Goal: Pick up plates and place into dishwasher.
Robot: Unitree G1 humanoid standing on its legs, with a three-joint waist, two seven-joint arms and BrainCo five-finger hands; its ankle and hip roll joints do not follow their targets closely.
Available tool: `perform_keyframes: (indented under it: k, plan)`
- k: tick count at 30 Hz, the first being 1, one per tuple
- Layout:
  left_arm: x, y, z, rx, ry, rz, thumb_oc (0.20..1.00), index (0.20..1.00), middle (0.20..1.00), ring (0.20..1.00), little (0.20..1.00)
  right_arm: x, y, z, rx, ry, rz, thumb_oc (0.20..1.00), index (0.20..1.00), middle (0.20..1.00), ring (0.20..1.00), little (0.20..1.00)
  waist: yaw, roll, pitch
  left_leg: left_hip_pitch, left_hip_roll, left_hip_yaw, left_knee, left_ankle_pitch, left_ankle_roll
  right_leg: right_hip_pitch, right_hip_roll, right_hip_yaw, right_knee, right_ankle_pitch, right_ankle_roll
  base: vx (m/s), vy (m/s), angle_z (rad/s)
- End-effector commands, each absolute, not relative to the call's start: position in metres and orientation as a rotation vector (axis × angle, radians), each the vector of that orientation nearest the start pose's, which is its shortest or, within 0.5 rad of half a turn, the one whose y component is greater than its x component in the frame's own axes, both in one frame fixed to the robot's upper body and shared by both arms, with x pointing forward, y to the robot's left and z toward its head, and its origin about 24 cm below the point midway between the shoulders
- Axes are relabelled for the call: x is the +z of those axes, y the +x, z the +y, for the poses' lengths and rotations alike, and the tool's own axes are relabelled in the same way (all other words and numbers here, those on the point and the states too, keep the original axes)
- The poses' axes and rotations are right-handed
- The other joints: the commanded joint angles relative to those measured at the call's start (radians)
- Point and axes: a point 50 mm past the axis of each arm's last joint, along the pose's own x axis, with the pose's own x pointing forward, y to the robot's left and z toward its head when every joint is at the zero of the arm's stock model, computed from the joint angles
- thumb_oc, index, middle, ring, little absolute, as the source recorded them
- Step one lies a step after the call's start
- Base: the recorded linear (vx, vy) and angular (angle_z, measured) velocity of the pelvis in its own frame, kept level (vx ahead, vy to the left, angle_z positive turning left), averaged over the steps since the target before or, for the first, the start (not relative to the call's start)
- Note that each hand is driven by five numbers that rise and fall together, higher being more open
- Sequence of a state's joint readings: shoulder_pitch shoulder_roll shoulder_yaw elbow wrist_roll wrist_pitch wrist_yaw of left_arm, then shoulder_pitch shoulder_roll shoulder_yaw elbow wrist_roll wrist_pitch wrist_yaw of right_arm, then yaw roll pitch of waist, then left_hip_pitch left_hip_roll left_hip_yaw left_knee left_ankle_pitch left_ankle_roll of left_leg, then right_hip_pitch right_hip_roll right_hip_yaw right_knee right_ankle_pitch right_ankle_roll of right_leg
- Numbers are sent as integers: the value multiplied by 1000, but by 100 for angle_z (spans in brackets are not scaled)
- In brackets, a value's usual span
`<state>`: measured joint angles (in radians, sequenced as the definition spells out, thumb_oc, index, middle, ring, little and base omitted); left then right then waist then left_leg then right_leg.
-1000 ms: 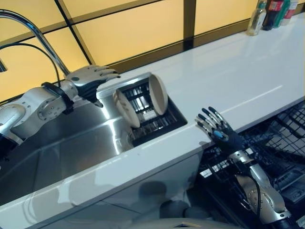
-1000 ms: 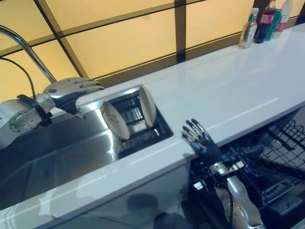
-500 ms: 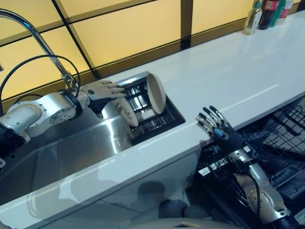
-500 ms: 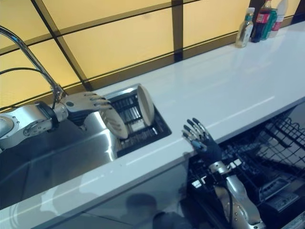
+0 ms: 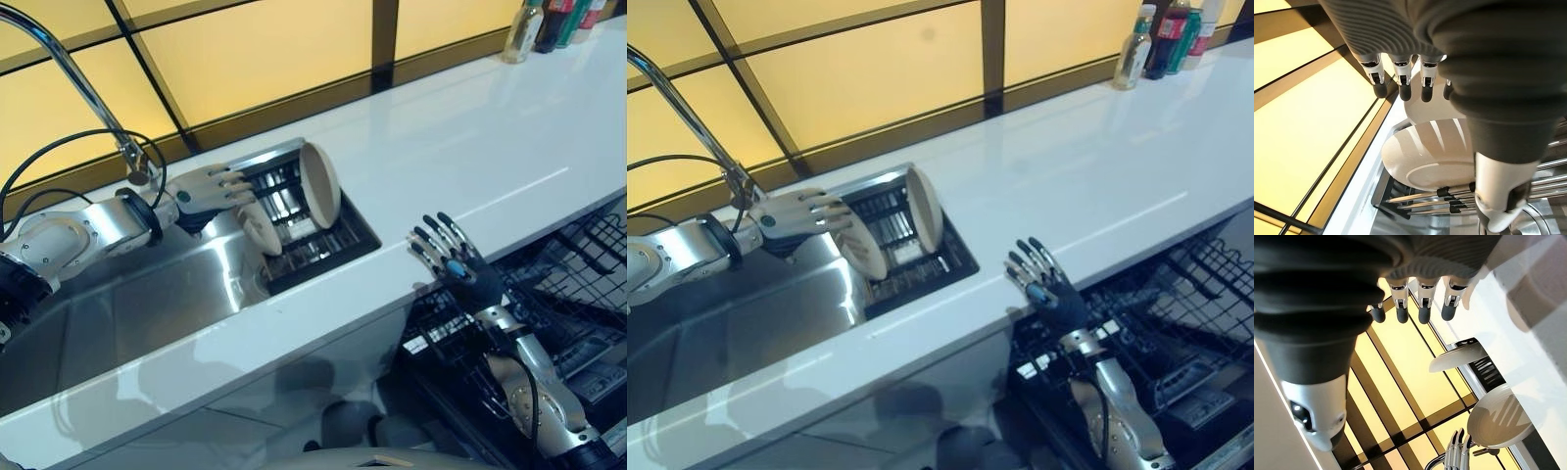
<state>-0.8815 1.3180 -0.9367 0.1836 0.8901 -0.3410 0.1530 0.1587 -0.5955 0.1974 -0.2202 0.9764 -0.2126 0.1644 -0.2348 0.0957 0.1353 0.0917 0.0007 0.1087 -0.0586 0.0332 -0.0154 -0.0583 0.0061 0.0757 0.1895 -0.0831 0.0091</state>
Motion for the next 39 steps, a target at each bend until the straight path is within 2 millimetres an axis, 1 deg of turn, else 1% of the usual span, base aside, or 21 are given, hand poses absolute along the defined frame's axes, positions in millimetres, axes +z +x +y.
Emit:
perform_keyframes:
  k: [1,11,18,26,27,28,29,30,39]
  plan:
    - [210,320,257,-391,2348,-527,1000,1000,1000,1000,1000,94,217,-197,356,449,-177,1000,1000,1000,1000,1000,-31,-22,-23,-74,21,43,111,-76,13,-23,-57,22,-37,49,138,15,-36,-1]
    - [199,325,266,-365,2367,-513,1000,1000,1000,1000,1000,95,215,-197,353,456,-178,1000,1000,1000,1000,1000,-50,-23,-13,-81,29,59,112,-67,9,-35,-59,23,-30,53,139,13,-32,-6]
    - [186,326,277,-370,2337,-447,1000,1000,1000,1000,1000,96,215,-200,347,448,-174,1000,1000,1000,1000,1000,-62,-20,1,-87,34,68,119,-63,6,-38,-60,25,-26,55,138,7,-9,-3]
    - [178,327,277,-399,2317,-450,1000,1000,1000,1000,1000,98,216,-202,348,447,-182,1000,1000,1000,1000,1000,-70,-24,21,-111,37,67,136,-58,4,-52,-61,23,-17,57,136,2,-15,-8]
    - [177,327,278,-400,2320,-442,912,912,912,912,912,99,217,-202,349,447,-185,1000,1000,1000,1000,1000,-71,-24,23,-115,38,67,137,-56,3,-53,-61,23,-17,57,135,0,0,0]
    - [176,327,278,-400,2321,-437,702,702,702,702,702,99,217,-202,349,446,-188,1000,1000,1000,1000,1000,-71,-24,25,-117,38,66,138,-56,3,-54,-61,23,-17,57,135,0,0,0]
    - [176,328,278,-399,2321,-421,253,253,253,253,253,100,217,-202,350,446,-191,1000,1000,1000,1000,1000,-72,-25,28,-121,39,66,139,-55,3,-55,-62,22,-17,57,135,-20,-15,-3]
    - [176,329,278,-400,2320,-408,200,200,200,200,200,100,217,-202,351,446,-194,1000,1000,1000,1000,1000,-73,-27,31,-123,40,67,141,-54,2,-55,-62,21,-17,58,134,-19,-16,-5]
    - [175,328,282,-406,2311,-402,200,200,200,200,200,98,215,-203,356,450,-188,1000,1000,1000,1000,1000,-77,-32,35,-124,45,71,151,-51,0,-45,-66,15,-19,59,132,4,-4,-3]
